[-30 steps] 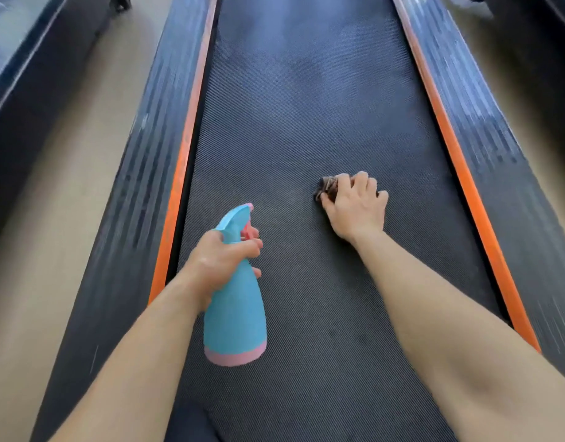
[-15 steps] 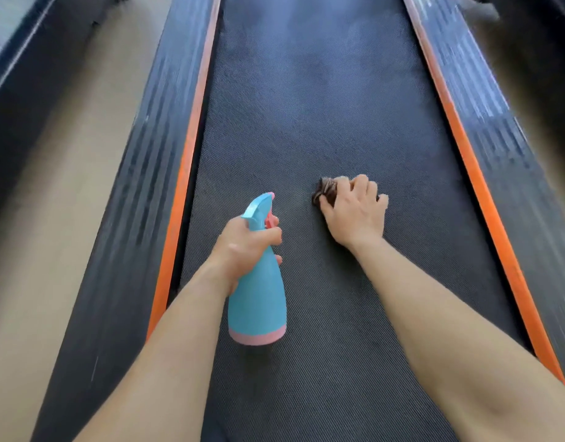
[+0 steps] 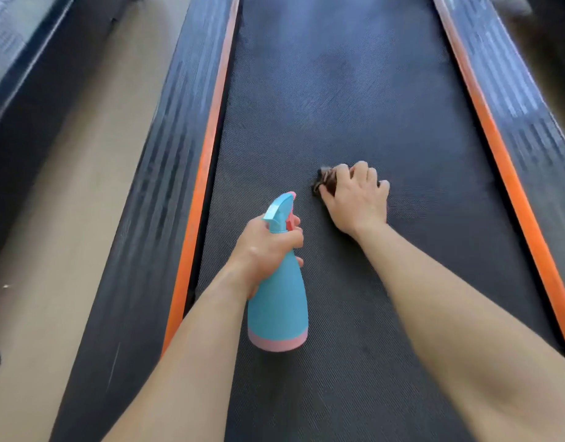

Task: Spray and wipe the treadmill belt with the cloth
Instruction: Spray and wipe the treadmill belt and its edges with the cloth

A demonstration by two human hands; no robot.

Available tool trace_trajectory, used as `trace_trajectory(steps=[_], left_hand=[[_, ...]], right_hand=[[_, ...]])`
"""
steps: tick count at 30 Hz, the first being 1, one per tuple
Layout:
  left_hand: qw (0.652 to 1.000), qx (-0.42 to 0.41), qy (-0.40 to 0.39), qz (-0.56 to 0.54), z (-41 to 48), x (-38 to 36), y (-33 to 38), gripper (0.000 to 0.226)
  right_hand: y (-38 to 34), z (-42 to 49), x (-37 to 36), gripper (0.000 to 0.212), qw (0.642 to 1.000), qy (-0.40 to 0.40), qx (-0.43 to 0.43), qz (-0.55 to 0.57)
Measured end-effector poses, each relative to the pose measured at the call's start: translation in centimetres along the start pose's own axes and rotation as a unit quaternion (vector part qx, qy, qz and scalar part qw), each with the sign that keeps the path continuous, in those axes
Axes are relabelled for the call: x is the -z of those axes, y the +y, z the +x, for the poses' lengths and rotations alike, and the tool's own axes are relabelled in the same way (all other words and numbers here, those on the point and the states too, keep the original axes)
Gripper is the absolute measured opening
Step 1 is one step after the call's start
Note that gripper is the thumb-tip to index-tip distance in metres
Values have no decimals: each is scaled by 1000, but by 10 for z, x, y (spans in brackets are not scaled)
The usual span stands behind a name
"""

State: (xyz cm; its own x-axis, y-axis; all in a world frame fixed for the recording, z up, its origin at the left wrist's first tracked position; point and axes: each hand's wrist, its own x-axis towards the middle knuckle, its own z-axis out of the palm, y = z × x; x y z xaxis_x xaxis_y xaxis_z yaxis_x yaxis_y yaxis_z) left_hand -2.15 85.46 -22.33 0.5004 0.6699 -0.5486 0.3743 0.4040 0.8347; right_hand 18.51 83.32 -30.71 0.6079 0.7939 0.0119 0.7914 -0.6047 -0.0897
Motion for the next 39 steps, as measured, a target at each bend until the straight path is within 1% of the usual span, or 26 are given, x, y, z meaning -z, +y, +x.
trace_trajectory(steps=[1, 3, 5, 7, 8, 9, 10, 12, 13, 14, 16, 19, 20, 22, 23, 24, 26, 28, 29, 31, 33, 36, 37, 39], left_hand=[[1000, -2, 1, -9, 2, 2, -2, 26], [1000, 1, 7, -12, 5, 6, -1, 33], [1000, 5, 8, -10, 9, 11, -2, 36], [1000, 10, 1, -3, 9, 13, -2, 38], [1000, 12, -7, 4, 8, 15, -2, 39], [1000, 15, -12, 10, 8, 15, -3, 39], [1000, 17, -13, 16, 7, 16, -3, 40], [1000, 13, -5, 21, 6, 17, -1, 41], [1000, 8, -2, 15, 6, 17, 0, 40], [1000, 4, 1, 7, 5, 18, 1, 39], [1000, -2, -3, 3, 3, 21, 3, 37], [1000, -14, -13, -11, 3, 28, 6, 34], [1000, -15, -13, -15, 4, 30, 7, 34], [1000, -12, -6, -15, 3, 35, 7, 35], [1000, -11, -7, -17, 2, 37, 7, 36], [1000, -9, -9, -17, 2, 38, 7, 36], [1000, -11, -8, -12, 1, 40, 6, 35], [1000, -14, -5, -11, 1, 42, 7, 33], [1000, -12, -1, -15, 2, 43, 7, 33], [1000, -12, 7, -23, 1, 46, 6, 31], [999, -19, 11, -26, 1, 48, 6, 29], [998, -38, 19, -46, 2, 49, 7, 46], [998, -40, 22, -48, 2, 50, 7, 48], [998, -33, 28, -38, -1, 53, 6, 43]], right_hand=[[0, -15, 0, 50, 1000, 16, 26, -6], [5, -62, -5, 51, 992, 44, 116, -6], [13, -99, -9, 53, 979, 52, 199, -1], [22, -92, -7, 53, 970, 43, 237, -3], [21, -79, -7, 53, 971, 42, 233, -8], [18, -63, -6, 52, 977, 44, 211, -8], [12, -42, -5, 52, 984, 41, 171, 0], [-2, -7, -1, 50, 998, 5, 68, 11], [-9, 3, -2, 49, 999, -1, 31, 14], [-15, 5, -2, 48, 1000, -2, 23, 15], [-19, -17, -1, 47, 999, 2, 47, 2], [-11, -96, -5, 46, 986, 40, 159, 4], [-7, -117, -5, 47, 979, 40, 198, 9], [1, -123, -3, 51, 969, 18, 247, 13], [1, -112, -3, 52, 967, 12, 253, 8], [-1, -96, -4, 52, 970, 16, 243, 1], [-11, -55, -3, 49, 983, 21, 180, 12], [-25, -19, -3, 50, 994, -9, 105, 15], [-31, -12, -4, 50, 997, -13, 81, 11], [-39, -22, -4, 49, 998, 0, 67, 0], [-41, -62, -5, 48, 994, 24, 108, 2], [-37, -135, -8, 46, 979, 28, 201, 26], [-34, -147, -9, 45, 973, 25, 229, 27], [-30, -142, -10, 45, 963, 25, 267, 21]])
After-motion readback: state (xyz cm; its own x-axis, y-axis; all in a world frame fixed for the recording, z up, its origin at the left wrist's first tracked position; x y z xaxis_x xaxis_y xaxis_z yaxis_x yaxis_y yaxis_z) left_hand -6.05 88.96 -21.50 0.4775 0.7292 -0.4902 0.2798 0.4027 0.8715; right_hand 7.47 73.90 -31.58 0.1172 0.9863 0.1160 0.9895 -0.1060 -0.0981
